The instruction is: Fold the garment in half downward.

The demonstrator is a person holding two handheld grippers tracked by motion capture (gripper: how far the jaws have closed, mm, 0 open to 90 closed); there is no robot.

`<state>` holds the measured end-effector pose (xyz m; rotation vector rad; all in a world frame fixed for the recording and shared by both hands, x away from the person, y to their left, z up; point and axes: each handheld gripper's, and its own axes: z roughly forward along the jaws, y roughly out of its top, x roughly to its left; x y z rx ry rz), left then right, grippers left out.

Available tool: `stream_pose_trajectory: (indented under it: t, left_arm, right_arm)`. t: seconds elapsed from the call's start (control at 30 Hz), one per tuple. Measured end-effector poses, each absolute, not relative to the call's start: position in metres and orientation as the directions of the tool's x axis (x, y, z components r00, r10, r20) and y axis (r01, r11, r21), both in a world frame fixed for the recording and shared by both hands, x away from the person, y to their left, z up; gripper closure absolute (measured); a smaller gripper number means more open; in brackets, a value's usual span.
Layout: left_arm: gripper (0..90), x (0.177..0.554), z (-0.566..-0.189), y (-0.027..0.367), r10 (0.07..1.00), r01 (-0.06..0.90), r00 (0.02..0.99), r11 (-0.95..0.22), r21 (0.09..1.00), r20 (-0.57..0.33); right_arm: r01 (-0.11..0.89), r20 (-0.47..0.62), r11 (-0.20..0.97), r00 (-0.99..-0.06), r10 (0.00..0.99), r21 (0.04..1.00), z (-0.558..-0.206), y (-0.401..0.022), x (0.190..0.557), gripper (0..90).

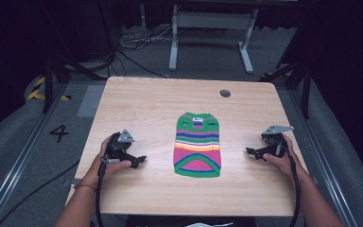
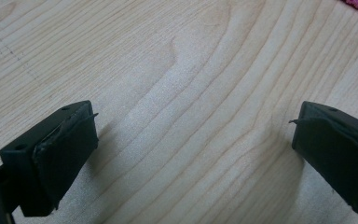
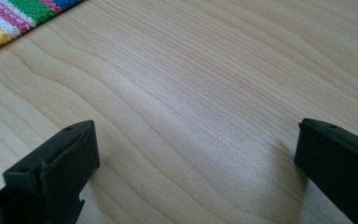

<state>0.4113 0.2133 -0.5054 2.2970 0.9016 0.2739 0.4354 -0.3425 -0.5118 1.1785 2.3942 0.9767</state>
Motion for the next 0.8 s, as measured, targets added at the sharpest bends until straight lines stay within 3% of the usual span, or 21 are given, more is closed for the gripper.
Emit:
stream_pose_trajectory:
  t: [0.7, 0.8]
  left_arm:
    - [1.0, 0.4104, -0.5037, 0.2114, 0.685, 0.551, 0.728, -0.55, 0.627, -0.039]
    - [6.7, 0.4115, -0.5011, 0.2109, 0.672, 0.544, 0.739, -0.559, 0.626, -0.043]
  right_arm:
    - [0.586, 0.029, 0.439, -0.621, 0.784, 0.682, -0.5109, -0.3419, 0.4344, 0.0]
    - [0.589, 0.028, 0.458, -0.633, 0.774, 0.665, -0.509, -0.342, 0.4345, 0.2]
